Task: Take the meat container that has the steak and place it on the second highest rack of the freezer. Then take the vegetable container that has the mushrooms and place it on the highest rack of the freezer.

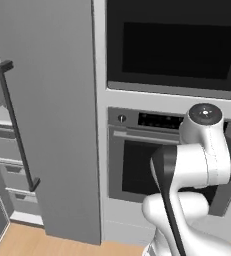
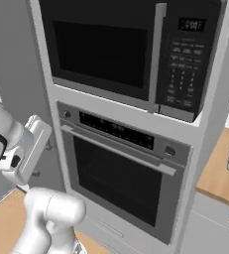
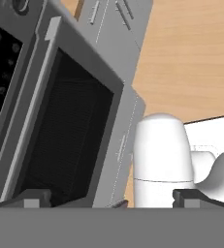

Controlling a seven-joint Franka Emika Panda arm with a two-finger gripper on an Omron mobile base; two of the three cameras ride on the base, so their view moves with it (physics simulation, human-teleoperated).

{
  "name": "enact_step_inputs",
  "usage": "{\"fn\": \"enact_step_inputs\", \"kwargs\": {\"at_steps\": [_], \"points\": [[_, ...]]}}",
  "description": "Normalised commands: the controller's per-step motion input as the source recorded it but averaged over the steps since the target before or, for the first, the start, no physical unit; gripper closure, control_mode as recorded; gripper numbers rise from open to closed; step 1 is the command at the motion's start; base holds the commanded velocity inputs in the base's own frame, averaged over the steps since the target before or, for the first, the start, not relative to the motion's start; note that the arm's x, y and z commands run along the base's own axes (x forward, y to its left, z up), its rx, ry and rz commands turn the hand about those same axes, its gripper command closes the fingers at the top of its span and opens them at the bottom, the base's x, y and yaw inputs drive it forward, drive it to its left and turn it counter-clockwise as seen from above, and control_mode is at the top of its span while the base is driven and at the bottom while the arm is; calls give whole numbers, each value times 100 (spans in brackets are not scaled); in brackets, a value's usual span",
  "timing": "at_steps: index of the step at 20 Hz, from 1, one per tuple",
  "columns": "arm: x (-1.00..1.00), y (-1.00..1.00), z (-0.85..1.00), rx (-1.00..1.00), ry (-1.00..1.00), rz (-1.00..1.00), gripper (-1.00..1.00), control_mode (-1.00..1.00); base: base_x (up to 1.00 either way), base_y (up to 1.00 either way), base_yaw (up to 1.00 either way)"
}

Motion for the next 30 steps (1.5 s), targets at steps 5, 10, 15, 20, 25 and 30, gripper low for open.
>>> {"fn": "enact_step_inputs", "kwargs": {"at_steps": [5, 10, 15, 20, 25, 30], "points": [[0, 0, 0, 0, 0, 0, -100, 100, -25, -100, -26], [0, 0, 0, 0, 0, 0, -100, 100, -13, -100, -10], [0, 0, 0, 0, 0, 0, -100, 100, 1, -100, 0], [0, 0, 0, 0, 0, 0, -100, 100, 20, -74, 0], [0, 0, 0, 0, 0, 0, -100, 100, 43, -45, 0], [0, 0, 0, 0, 0, 0, -100, 100, 36, -34, 0]]}}
